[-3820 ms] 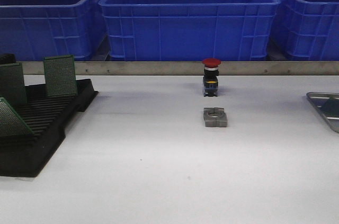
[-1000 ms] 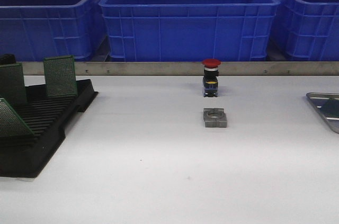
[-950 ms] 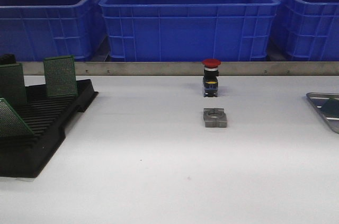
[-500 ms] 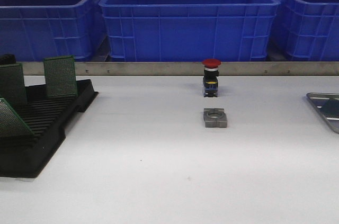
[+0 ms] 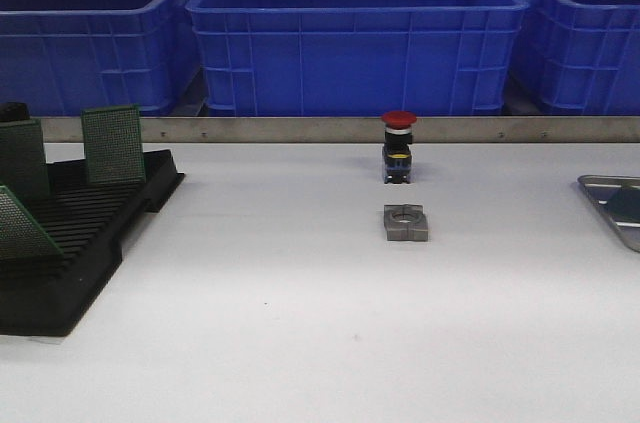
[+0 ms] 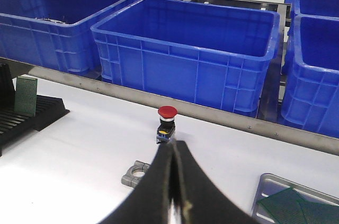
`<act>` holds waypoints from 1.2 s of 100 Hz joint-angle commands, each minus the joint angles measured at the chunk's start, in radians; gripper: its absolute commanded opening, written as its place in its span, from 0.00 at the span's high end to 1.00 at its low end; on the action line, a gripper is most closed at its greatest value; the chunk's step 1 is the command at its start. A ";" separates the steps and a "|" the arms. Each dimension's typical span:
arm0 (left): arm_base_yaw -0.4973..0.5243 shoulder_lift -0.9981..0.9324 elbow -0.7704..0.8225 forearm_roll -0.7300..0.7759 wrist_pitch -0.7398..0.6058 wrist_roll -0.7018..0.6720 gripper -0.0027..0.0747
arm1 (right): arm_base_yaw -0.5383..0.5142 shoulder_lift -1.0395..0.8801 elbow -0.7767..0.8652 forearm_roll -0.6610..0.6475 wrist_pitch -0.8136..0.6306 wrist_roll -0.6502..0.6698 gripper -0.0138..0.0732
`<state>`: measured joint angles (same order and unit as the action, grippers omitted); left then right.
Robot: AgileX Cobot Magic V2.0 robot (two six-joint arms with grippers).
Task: Place circuit board on tray
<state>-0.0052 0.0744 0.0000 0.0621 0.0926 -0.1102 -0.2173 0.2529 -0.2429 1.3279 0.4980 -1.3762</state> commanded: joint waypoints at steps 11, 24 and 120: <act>0.022 -0.113 0.049 0.002 0.097 0.000 0.99 | -0.002 0.006 -0.027 0.034 -0.009 -0.005 0.91; 0.022 -0.110 0.049 -0.005 0.120 0.012 0.99 | -0.002 0.007 -0.027 0.034 -0.001 -0.005 0.91; 0.022 -0.110 0.049 -0.014 0.123 0.012 0.99 | -0.002 0.007 -0.026 0.034 0.020 -0.005 0.91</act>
<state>0.0128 -0.0049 0.0000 0.0559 0.2848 -0.0970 -0.2173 0.2515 -0.2429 1.3279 0.5263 -1.3784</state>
